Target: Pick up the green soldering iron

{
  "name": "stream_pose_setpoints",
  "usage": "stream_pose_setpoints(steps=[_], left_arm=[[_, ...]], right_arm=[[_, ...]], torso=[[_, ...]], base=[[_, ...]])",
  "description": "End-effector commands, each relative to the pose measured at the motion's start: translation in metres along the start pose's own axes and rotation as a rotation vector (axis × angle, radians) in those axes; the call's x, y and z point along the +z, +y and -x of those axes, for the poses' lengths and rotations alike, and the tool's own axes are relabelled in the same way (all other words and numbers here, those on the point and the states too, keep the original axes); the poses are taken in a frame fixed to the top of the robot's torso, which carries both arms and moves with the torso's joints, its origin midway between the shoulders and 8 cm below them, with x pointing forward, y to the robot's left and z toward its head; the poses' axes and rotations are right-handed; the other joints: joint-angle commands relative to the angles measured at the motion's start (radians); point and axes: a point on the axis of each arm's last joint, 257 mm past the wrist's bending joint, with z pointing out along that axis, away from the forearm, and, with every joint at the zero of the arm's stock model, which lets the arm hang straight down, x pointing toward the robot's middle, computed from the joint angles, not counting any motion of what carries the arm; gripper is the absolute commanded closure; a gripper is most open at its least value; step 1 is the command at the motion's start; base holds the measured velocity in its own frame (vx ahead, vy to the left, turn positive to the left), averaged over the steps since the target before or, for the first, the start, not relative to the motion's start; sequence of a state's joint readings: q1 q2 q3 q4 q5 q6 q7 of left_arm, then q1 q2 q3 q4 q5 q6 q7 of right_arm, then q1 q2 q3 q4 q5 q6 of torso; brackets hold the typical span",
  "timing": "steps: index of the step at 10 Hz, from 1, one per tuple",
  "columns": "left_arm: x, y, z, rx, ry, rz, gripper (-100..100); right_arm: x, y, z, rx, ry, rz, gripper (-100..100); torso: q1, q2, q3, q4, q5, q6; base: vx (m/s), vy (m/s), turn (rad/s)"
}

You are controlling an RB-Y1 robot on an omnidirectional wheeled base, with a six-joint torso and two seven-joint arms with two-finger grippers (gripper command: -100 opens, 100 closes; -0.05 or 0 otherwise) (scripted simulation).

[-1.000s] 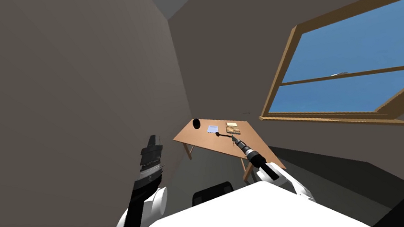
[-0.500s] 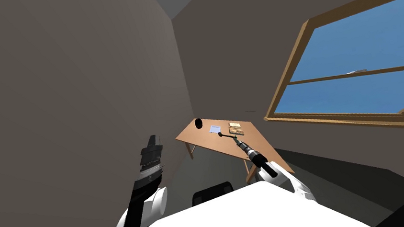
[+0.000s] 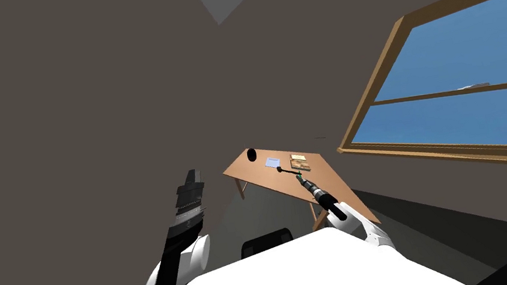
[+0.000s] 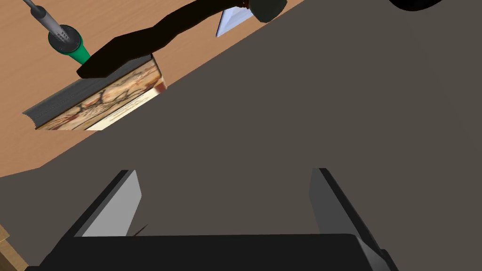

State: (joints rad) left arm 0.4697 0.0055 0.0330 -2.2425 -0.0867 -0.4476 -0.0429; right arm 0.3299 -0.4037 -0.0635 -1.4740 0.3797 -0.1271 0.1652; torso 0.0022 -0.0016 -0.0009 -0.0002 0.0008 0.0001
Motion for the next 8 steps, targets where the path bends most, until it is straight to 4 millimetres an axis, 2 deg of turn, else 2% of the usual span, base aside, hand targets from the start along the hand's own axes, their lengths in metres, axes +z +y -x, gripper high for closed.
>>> stream_pose_setpoints(steps=[1, 2, 3, 5, 6, 7, 8], left_arm=[[0.0, 0.0, 0.0, 0.0, 0.0, 0.0, 0], [0.0, 0.0, 0.0, 0.0, 0.0, 0.0, 0], [0.0, 0.0, 0.0, 0.0, 0.0, 0.0, 0], [0.0, 0.0, 0.0, 0.0, 0.0, 0.0, 0], [0.0, 0.0, 0.0, 0.0, 0.0, 0.0, 0], [0.0, 0.0, 0.0, 0.0, 0.0, 0.0, 0], [0.0, 0.0, 0.0, 0.0, 0.0, 0.0, 0]], right_arm=[[0.002, -0.02, -0.005, -0.018, 0.015, -0.043, -100], [0.0, -0.029, -0.01, -0.017, 0.026, -0.061, -100], [0.006, -0.042, -0.002, -0.053, 0.023, -0.094, -100], [0.002, -0.058, -0.012, -0.051, 0.044, -0.127, -100], [0.008, -0.071, -0.004, -0.084, 0.041, -0.162, -100], [0.004, -0.084, -0.012, -0.082, 0.056, -0.186, -100], [0.01, -0.095, -0.003, -0.11, 0.051, -0.22, -100]], torso=[[0.0, 0.0, 0.0, 0.0, 0.0, 0.0], [0.0, 0.0, 0.0, 0.0, 0.0, 0.0], [-0.001, 0.001, 0.001, 0.0, 0.0, 0.001], [-0.001, 0.001, 0.0, 0.0, 0.0, 0.0], [-0.001, 0.001, 0.001, 0.0, 0.0, 0.001], [-0.001, 0.0, 0.0, 0.0, 0.0, 0.0], [-0.001, 0.0, 0.0, 0.0, 0.0, 0.0]], base=[[0.03, 0.032, 0.048], [0.015, 0.015, -0.001], [0.024, 0.025, 0.087], [0.02, 0.02, 0.026], [0.026, 0.024, 0.076], [0.029, 0.021, 0.065], [0.037, 0.035, 0.102]])
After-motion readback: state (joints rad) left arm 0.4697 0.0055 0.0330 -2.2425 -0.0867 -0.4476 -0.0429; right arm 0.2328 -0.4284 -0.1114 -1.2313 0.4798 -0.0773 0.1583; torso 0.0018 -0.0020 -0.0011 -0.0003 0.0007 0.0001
